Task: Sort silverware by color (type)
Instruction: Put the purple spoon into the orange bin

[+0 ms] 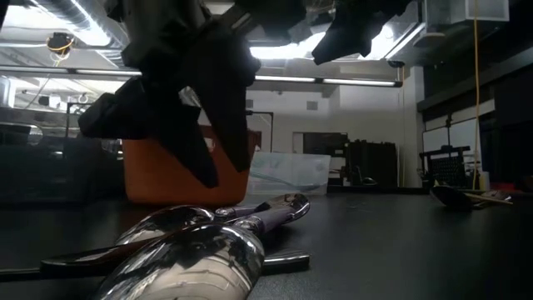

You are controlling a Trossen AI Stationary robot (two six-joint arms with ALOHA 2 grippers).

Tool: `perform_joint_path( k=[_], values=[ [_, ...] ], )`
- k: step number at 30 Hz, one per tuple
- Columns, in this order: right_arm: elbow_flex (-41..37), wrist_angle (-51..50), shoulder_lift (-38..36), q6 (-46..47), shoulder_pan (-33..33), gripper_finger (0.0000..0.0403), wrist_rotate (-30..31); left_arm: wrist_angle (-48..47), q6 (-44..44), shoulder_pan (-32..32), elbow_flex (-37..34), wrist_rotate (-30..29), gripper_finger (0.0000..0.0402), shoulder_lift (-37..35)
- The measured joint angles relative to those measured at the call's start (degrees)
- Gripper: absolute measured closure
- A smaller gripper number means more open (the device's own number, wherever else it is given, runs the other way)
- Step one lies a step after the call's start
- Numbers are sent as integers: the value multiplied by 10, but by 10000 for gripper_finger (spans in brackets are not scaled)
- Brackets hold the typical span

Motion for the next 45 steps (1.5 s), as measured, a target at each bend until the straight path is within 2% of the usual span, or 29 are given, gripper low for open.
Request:
perform_joint_path(
  k=[9, 45],
  values=[
    [0, -1, 0, 0, 0, 292, -2, -11, 0, 1, 1, -6, 306, 11],
    [0, 0, 0, 0, 0, 292, 0, 2, 4, 3, 0, -22, 308, 23]
  ],
)
